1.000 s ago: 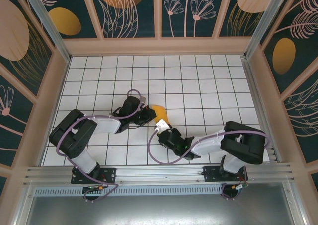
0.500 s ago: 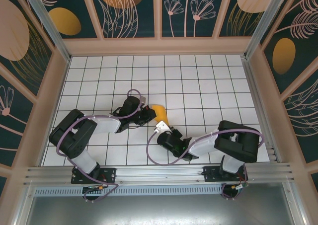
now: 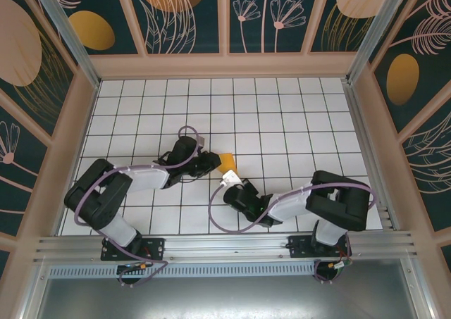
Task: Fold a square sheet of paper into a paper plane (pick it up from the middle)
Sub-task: Fold the wing for the fifth time at the center of the table.
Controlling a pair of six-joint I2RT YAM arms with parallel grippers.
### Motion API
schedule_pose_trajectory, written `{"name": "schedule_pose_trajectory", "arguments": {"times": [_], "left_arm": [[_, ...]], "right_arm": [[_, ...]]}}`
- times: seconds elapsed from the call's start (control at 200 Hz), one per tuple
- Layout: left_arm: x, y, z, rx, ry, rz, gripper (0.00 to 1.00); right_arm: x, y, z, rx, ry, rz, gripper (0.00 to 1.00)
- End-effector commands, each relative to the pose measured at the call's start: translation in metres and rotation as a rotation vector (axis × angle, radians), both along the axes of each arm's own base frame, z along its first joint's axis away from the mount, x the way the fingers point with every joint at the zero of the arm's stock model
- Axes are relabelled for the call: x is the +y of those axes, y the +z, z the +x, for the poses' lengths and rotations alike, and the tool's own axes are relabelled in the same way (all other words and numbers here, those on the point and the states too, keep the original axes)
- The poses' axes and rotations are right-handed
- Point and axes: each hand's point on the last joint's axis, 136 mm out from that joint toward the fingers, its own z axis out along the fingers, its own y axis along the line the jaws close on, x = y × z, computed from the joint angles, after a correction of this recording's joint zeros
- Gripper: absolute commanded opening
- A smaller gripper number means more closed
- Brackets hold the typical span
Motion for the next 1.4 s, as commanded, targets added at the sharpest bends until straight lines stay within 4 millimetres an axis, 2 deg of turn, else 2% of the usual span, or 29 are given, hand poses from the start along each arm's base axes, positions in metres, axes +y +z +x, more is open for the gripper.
{"name": "schedule_pose_trajectory", "arguments": {"times": [0.0, 0.04, 0.12, 0.195, 0.32, 0.585, 0.871, 1.396], "left_arm": [[0.020, 0.020, 0.014, -0.077, 0.089, 0.084, 0.40], [0.029, 0.022, 0.016, -0.091, 0.118, 0.109, 0.41], [0.041, 0.028, 0.016, -0.115, 0.167, 0.139, 0.50], [0.051, 0.032, 0.015, -0.135, 0.197, 0.155, 0.52], [0.055, 0.036, 0.014, -0.148, 0.209, 0.159, 0.53], [0.051, 0.032, 0.013, -0.131, 0.191, 0.152, 0.53], [0.053, 0.029, 0.008, -0.124, 0.188, 0.144, 0.52], [0.045, 0.026, 0.006, -0.123, 0.154, 0.119, 0.46]], "right_arm": [[0.009, 0.016, -0.003, 0.070, 0.017, 0.155, 0.00], [0.010, 0.019, -0.005, 0.096, 0.033, 0.199, 0.00], [0.012, 0.027, -0.006, 0.155, 0.055, 0.302, 0.00], [0.012, 0.036, -0.007, 0.220, 0.074, 0.414, 0.00], [0.012, 0.045, -0.008, 0.311, 0.111, 0.541, 0.00], [0.012, 0.024, -0.008, 0.440, 0.077, 0.546, 0.00], [0.022, 0.013, -0.008, 0.595, 0.057, 0.601, 0.00], [0.025, 0.012, -0.006, 0.812, 0.006, 0.793, 0.00]]}}
